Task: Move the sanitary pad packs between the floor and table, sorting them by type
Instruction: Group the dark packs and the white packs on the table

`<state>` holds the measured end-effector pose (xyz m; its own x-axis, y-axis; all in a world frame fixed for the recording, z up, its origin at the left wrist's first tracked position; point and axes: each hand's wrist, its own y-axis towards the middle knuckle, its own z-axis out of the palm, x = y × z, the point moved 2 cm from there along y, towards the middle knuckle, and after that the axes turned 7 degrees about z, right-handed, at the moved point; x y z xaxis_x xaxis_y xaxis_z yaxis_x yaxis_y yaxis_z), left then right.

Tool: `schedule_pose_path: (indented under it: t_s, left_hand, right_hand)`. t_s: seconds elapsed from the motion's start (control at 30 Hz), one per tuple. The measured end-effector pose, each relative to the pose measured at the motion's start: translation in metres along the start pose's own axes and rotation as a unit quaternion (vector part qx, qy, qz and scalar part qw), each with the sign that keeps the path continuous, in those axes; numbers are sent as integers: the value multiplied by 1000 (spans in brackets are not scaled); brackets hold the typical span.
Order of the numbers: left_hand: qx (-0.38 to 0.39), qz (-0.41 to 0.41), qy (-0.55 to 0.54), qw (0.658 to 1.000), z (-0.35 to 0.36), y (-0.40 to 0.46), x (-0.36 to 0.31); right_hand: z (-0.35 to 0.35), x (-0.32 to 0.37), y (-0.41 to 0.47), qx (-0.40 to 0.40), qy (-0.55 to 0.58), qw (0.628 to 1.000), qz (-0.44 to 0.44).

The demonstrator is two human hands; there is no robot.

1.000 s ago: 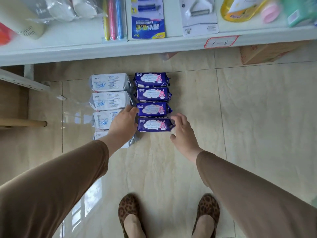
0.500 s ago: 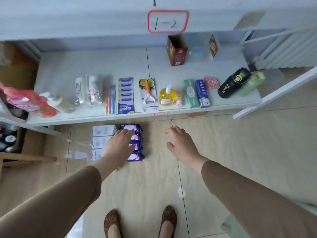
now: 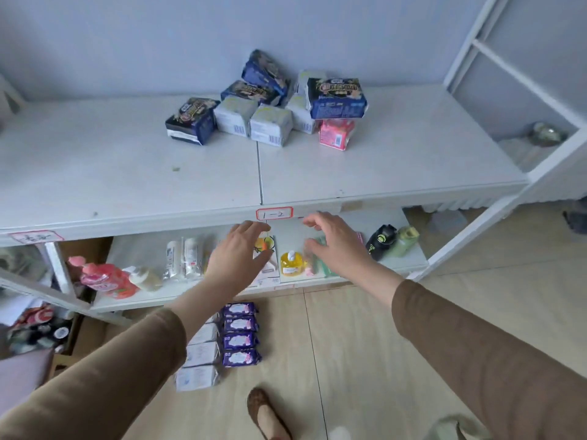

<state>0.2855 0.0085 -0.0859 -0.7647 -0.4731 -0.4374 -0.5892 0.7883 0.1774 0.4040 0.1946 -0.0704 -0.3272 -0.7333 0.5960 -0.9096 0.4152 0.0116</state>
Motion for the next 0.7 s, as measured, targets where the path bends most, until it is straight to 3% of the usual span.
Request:
schedule_pose_path:
  t_s: [0.3, 0.57, 0.7]
  left_hand:
    - [-11, 2, -3, 1000, -58, 98, 21]
    - [-7, -4, 9, 1000, -88, 183, 37]
    - [-12, -21, 2, 1000, -94, 239, 51]
  right_hand:
    - [-71, 6, 101, -42, 29, 998, 42]
    - [-129, -22, 201, -136, 49, 987, 68]
    - [-167, -50, 275, -135, -30, 984, 114]
